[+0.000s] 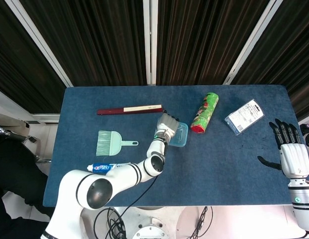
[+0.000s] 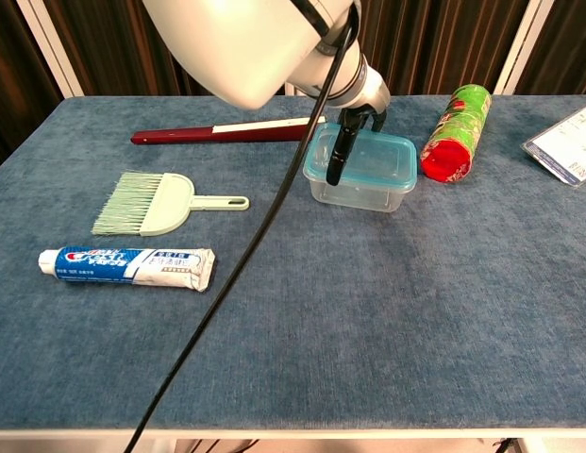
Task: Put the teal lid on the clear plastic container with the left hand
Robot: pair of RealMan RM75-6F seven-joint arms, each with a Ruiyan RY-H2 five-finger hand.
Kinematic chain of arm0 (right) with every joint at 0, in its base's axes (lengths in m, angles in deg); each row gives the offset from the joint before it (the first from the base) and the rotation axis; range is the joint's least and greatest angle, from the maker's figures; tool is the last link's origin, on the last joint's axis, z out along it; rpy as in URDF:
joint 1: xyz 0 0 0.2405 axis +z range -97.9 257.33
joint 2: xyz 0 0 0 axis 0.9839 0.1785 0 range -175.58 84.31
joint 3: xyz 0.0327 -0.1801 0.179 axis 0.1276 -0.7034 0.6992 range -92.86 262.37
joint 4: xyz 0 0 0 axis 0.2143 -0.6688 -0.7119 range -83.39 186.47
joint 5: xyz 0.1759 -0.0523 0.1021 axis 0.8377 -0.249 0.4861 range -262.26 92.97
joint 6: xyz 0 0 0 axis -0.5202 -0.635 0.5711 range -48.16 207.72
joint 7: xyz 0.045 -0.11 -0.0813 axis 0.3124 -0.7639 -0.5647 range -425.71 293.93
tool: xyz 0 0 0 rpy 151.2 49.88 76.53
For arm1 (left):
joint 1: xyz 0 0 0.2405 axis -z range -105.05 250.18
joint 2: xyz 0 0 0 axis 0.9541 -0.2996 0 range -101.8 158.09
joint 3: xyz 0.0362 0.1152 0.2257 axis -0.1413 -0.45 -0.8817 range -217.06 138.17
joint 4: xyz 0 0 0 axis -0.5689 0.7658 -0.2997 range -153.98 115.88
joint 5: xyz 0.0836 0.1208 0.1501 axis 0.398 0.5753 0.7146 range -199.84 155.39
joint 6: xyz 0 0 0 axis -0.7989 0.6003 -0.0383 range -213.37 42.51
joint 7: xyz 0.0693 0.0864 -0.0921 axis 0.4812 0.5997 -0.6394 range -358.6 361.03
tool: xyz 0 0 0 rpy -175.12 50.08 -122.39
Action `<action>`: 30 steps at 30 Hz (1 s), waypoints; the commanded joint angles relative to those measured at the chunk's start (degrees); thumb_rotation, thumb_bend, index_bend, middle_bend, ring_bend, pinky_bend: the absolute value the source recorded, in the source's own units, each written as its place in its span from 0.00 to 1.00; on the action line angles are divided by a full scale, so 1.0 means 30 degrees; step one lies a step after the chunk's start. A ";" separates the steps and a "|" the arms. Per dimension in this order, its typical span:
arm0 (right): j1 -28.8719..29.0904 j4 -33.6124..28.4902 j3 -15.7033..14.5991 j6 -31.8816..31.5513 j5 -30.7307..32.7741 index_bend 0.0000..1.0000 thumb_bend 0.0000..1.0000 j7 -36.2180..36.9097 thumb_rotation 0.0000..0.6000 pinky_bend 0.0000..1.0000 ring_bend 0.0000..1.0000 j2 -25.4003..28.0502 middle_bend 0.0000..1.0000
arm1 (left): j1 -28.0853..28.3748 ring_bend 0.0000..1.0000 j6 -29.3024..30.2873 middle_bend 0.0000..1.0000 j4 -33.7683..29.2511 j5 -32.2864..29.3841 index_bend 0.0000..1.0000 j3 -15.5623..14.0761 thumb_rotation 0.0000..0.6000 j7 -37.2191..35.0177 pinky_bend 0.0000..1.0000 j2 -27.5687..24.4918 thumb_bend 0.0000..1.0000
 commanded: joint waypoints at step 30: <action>-0.0221 0.0196 -0.0102 -0.0476 -0.0562 0.00 0.03 0.0485 1.00 0.00 0.00 -0.0199 0.00 | -0.4741 0.01 0.1462 0.10 -0.7167 0.8055 0.16 0.3733 1.00 -0.3643 0.05 -0.3412 0.00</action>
